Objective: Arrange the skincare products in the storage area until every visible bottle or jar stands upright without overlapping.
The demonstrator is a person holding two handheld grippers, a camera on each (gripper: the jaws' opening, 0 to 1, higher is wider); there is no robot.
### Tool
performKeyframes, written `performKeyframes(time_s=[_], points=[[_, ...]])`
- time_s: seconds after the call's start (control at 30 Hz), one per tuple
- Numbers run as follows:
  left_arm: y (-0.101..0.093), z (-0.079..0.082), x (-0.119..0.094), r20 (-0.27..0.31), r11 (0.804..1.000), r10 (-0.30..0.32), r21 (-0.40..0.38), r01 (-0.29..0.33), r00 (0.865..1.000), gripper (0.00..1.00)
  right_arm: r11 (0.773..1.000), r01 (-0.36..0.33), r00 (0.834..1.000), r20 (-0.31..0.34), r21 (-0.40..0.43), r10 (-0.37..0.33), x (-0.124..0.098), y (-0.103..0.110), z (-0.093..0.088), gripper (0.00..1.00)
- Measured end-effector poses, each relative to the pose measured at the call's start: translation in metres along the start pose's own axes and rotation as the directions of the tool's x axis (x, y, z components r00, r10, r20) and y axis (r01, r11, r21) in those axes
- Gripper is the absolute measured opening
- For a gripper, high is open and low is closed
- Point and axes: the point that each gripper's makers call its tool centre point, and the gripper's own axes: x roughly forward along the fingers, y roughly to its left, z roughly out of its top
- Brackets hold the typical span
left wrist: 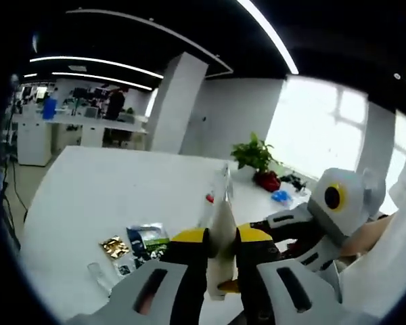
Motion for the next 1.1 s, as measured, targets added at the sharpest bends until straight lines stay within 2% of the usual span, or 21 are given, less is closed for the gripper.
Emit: performKeyframes(time_s=[0.1, 0.17, 0.3, 0.37, 0.47, 0.57, 0.63, 0.73, 0.8, 0.9, 1.1], points=[[-0.005, 0.006, 0.003, -0.014, 0.998, -0.058, 0.022, 0.058, 0.998, 0.11, 0.999, -0.033, 0.999, -0.003, 0.028, 0.033, -0.015, -0.001, -0.009, 0.31], [-0.009, 0.006, 0.006, -0.049, 0.993, -0.101, 0.052, 0.103, 0.994, 0.11, 0.997, -0.067, 0.998, -0.013, 0.042, 0.068, -0.028, -0.002, -0.014, 0.29], [-0.020, 0.002, 0.011, -0.124, 0.974, -0.185, 0.111, 0.199, 0.975, 0.11, 0.995, -0.084, 0.996, -0.018, 0.055, 0.086, -0.051, -0.018, -0.011, 0.33], [-0.028, 0.000, 0.013, -0.159, 0.959, -0.231, 0.129, 0.252, 0.960, 0.11, 0.995, -0.079, 0.997, -0.017, 0.057, 0.080, -0.062, -0.031, -0.006, 0.33], [-0.042, -0.003, 0.015, -0.202, 0.931, -0.293, 0.163, 0.327, 0.934, 0.11, 0.992, -0.110, 0.993, 0.037, 0.066, 0.108, -0.074, -0.041, 0.014, 0.30], [-0.057, -0.008, 0.015, -0.255, 0.893, -0.346, 0.205, 0.400, 0.903, 0.11, 0.988, -0.149, 0.987, 0.059, 0.045, 0.147, -0.077, -0.041, 0.028, 0.29], [-0.069, -0.012, 0.015, -0.293, 0.862, -0.380, 0.232, 0.451, 0.877, 0.11, 0.980, -0.195, 0.979, 0.064, 0.024, 0.193, -0.077, -0.035, 0.035, 0.29], [-0.074, -0.011, 0.017, -0.307, 0.847, -0.393, 0.245, 0.471, 0.867, 0.11, 0.963, -0.267, 0.961, 0.083, 0.016, 0.265, -0.077, -0.024, 0.044, 0.28], [-0.076, -0.011, 0.017, -0.314, 0.839, -0.405, 0.246, 0.485, 0.859, 0.11, 0.945, -0.328, 0.941, 0.092, 0.007, 0.326, -0.080, -0.014, 0.049, 0.24], [-0.079, -0.012, 0.016, -0.324, 0.827, -0.421, 0.248, 0.505, 0.847, 0.11, 0.937, -0.350, 0.934, 0.077, -0.016, 0.350, -0.080, -0.011, 0.052, 0.19], [-0.084, -0.013, 0.017, -0.334, 0.811, -0.444, 0.245, 0.532, 0.831, 0.11, 0.920, -0.392, 0.917, 0.077, -0.017, 0.392, -0.081, -0.008, 0.057, 0.16]])
